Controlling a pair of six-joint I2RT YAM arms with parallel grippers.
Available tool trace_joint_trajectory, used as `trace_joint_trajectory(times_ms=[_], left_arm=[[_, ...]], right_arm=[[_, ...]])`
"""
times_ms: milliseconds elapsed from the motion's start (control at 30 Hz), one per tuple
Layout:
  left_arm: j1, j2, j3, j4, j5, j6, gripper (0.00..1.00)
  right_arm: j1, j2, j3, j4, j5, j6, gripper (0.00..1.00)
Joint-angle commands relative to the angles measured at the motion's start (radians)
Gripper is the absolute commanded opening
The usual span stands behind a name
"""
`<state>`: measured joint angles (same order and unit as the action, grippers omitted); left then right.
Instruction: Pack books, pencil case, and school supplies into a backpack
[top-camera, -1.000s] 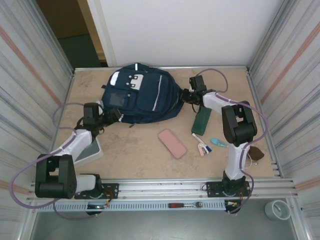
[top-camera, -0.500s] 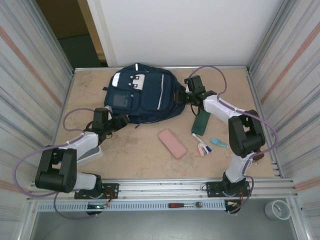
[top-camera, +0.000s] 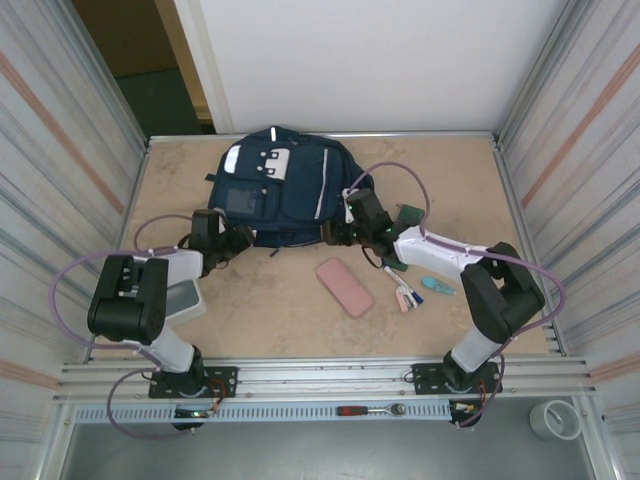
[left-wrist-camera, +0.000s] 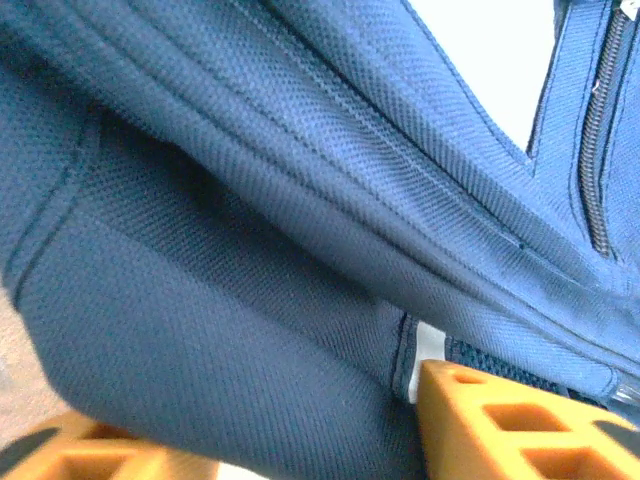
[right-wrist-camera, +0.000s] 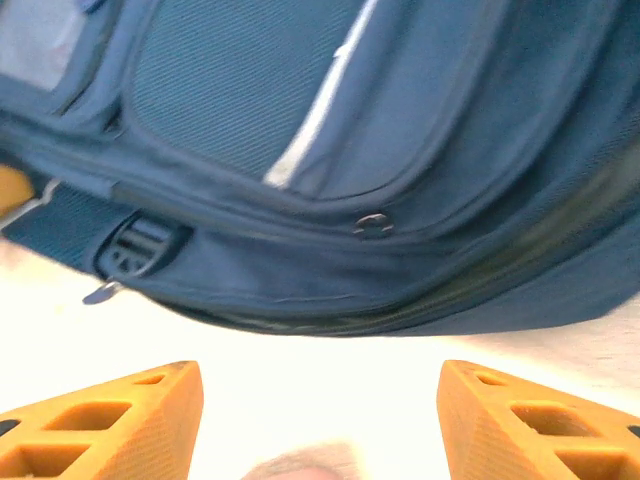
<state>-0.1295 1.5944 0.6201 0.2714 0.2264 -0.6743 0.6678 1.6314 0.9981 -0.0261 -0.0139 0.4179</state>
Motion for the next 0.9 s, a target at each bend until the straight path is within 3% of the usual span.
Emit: trace_joint_trajectory(times_ms=[0,167,400,867], left_arm=[[0.002,0.029,0.009,0.082,0.061,-0.013,0.42],[0.000,0.027,-0.012,0.127,0.120,-0.029,0.22],[0.001,-0.039,-0.022,0.116,0.162,-0.034,0.02],[0.001,-0.146,-0.007,0.048,0.172,-0.016,0.00]], right_arm=[[0.069,-0.026,-0.017,0.055,0.068,0.041,0.62],[0.172,0.019,0.008,0.094,0.136,0.130,0.63],[0.265,0.157,0.101,0.146,0.205,0.236,0.62],[0.357,0.384,0.252,0.162,0.436,0.246,0.52]])
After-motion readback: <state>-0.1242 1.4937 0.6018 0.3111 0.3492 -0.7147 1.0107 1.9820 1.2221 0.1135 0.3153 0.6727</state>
